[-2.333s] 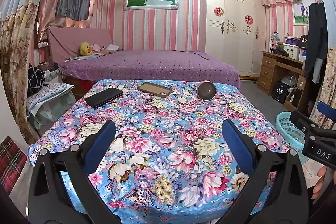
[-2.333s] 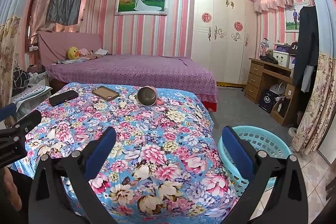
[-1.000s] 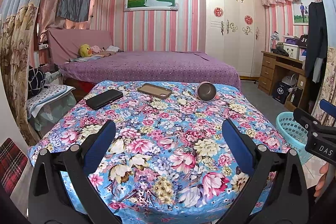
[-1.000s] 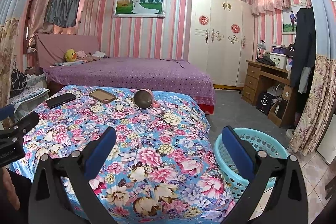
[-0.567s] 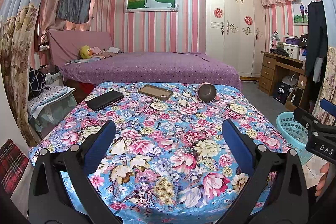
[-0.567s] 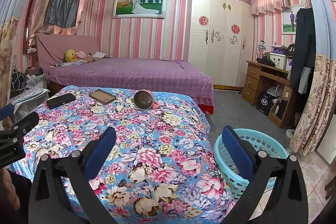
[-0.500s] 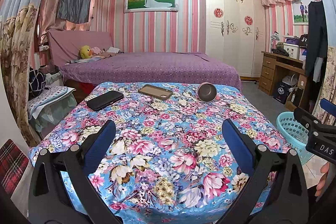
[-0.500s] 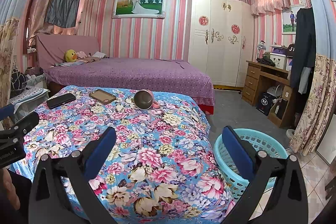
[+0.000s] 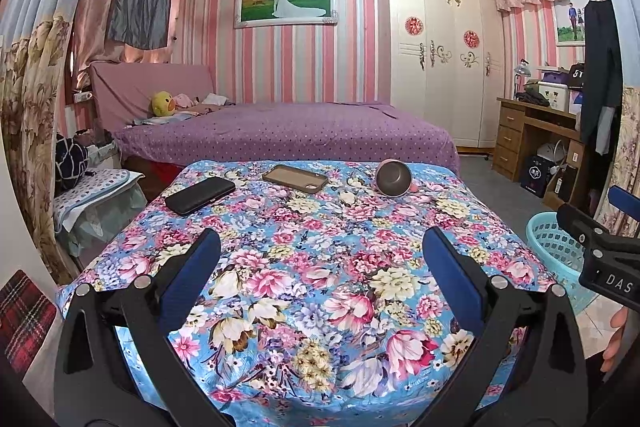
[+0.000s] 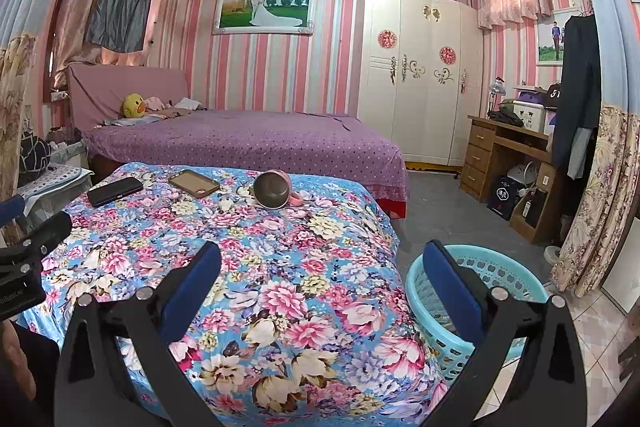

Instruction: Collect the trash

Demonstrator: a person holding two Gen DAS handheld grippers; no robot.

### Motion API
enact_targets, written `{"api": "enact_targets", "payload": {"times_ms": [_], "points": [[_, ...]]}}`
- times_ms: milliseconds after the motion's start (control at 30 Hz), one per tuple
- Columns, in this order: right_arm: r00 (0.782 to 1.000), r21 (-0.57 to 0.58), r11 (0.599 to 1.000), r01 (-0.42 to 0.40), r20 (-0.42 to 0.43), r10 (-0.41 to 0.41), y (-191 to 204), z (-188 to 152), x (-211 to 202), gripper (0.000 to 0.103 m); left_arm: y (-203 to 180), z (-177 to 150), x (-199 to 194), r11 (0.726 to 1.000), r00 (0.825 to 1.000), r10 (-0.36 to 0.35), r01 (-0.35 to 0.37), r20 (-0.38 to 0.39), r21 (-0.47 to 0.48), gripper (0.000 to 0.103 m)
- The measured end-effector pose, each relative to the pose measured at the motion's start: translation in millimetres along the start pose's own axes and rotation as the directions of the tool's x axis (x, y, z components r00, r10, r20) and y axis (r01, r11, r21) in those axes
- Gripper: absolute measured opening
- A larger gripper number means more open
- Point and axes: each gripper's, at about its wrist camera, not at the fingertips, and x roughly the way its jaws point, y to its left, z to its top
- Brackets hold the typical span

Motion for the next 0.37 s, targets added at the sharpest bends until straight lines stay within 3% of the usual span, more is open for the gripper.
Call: {"api": "enact_targets", "payload": {"times_ms": [367], "points": [[1.0, 0.001, 1.0, 0.0, 0.0, 0.0, 0.2, 0.3, 0.0, 0.098, 2.8, 1.2, -1.0, 1.0, 1.0, 0.001, -0.001, 0.011, 0.017, 0.098]]}}
